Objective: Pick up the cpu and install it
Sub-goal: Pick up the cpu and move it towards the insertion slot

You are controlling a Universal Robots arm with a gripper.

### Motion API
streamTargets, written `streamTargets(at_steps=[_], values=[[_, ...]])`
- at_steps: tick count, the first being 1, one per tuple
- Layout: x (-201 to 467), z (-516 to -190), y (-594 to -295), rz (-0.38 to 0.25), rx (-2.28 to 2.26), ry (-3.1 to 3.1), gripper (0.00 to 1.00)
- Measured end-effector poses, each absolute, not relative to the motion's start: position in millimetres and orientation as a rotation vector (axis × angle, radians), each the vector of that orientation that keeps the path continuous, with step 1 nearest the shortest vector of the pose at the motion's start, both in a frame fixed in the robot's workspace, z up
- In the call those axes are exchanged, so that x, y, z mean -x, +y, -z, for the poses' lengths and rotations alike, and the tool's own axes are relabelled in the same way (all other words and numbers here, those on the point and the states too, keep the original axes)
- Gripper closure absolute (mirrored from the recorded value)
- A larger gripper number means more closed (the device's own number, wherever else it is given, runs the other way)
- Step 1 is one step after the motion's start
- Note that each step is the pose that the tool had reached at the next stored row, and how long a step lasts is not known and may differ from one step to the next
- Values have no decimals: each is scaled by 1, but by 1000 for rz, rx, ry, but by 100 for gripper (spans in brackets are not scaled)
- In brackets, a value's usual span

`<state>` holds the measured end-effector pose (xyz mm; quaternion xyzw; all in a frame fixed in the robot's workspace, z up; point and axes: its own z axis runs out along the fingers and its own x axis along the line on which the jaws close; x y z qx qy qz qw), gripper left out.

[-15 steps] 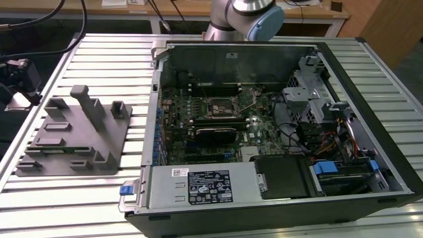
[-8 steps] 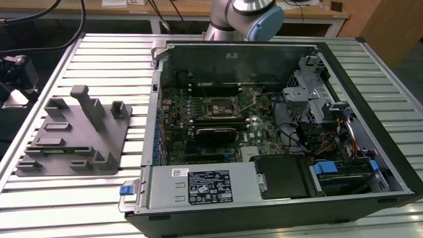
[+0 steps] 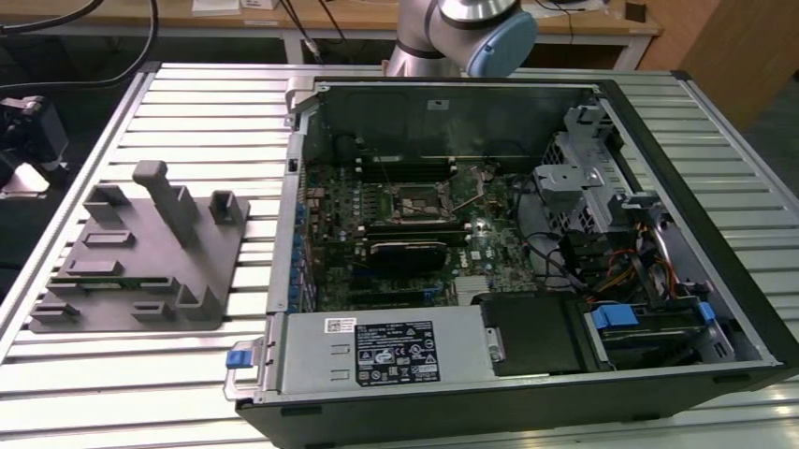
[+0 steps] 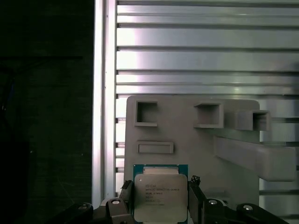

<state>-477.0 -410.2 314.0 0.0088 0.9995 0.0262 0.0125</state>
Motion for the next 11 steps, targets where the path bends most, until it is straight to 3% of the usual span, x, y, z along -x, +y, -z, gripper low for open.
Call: streamTargets(at_steps=[11], values=[[477,-325,-410,-85,-27,3115,45]])
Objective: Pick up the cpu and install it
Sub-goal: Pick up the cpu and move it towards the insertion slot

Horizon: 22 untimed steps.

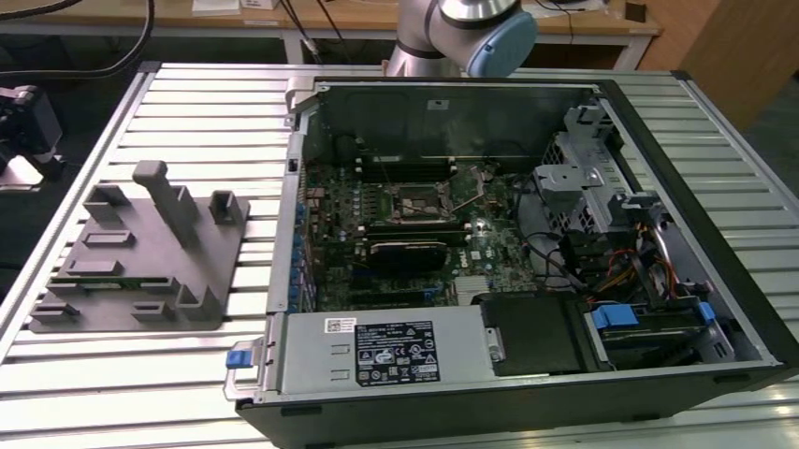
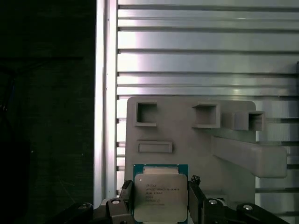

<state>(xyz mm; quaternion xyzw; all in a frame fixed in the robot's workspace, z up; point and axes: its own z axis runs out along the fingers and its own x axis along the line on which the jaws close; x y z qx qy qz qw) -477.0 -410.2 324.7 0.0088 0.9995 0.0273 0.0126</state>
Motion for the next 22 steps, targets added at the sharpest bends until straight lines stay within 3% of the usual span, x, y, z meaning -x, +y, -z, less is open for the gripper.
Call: streamTargets(at_steps=[22], values=[[477,-358,-410,-88,-27,3113,45]])
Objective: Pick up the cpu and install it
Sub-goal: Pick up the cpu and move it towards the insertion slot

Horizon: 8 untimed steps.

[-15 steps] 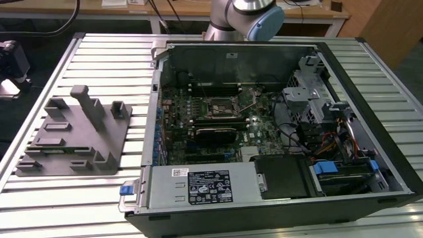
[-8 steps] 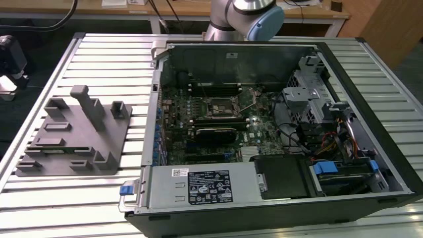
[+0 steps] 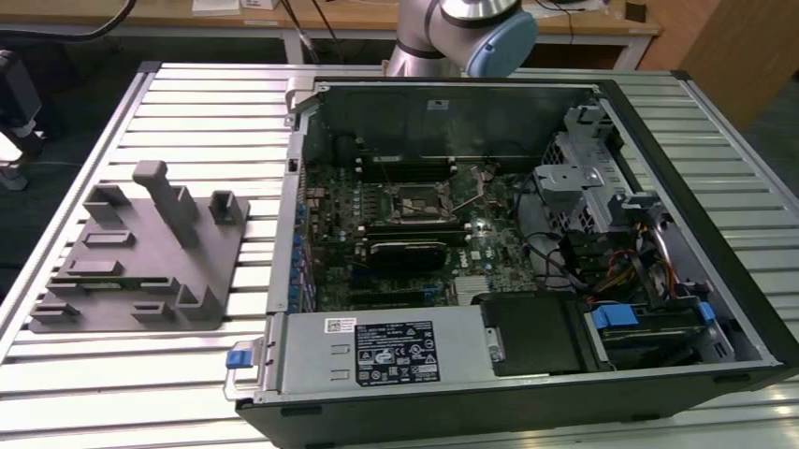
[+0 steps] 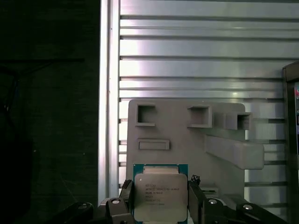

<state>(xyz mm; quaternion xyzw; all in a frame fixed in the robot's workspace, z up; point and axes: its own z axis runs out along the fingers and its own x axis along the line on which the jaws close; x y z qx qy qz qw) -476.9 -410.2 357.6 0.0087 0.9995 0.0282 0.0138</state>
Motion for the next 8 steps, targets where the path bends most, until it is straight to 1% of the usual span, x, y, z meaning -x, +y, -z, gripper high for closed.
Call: streamTargets(at_steps=[8], values=[[477,-373,-410,-89,-27,3111,45]])
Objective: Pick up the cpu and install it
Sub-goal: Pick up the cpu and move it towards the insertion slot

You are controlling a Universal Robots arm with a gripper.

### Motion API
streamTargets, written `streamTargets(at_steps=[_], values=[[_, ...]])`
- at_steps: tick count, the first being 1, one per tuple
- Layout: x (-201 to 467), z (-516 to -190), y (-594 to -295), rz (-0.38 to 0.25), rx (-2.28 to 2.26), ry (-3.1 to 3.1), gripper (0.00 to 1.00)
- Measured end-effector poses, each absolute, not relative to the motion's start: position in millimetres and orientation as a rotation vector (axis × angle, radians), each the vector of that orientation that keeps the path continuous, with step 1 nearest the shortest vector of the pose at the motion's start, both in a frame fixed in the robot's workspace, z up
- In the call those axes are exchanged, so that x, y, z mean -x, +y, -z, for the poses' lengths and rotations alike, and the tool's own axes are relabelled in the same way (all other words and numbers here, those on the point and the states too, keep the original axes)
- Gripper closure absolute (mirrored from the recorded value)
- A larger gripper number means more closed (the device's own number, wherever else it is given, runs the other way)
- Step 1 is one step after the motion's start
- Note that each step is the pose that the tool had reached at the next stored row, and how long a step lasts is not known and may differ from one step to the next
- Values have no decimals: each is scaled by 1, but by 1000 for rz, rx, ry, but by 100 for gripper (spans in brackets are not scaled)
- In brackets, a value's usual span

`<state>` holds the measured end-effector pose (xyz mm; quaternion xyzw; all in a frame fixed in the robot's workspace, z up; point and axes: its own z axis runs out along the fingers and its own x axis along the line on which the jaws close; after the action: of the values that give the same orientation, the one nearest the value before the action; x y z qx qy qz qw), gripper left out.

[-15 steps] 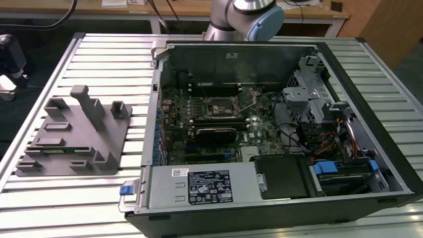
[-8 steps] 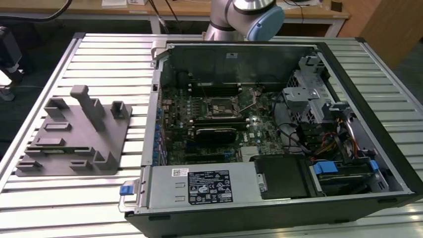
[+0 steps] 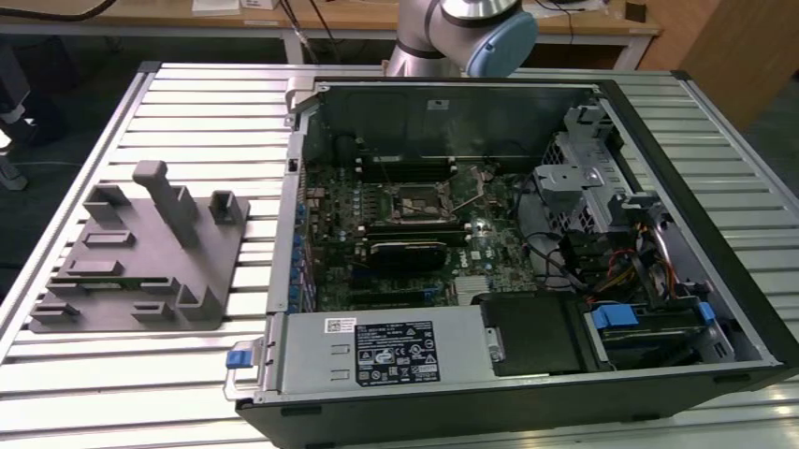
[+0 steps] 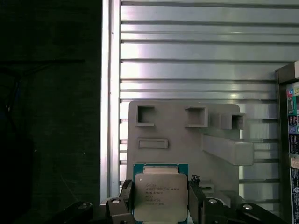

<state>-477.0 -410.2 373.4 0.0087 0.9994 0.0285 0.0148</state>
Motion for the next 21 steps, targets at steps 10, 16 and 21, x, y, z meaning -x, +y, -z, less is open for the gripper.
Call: streamTargets(at_steps=[10,16,21], values=[[476,-376,-410,-88,-27,3111,45],[469,-376,-410,-89,-27,3110,45],[460,-376,-410,-89,-27,3110,45]])
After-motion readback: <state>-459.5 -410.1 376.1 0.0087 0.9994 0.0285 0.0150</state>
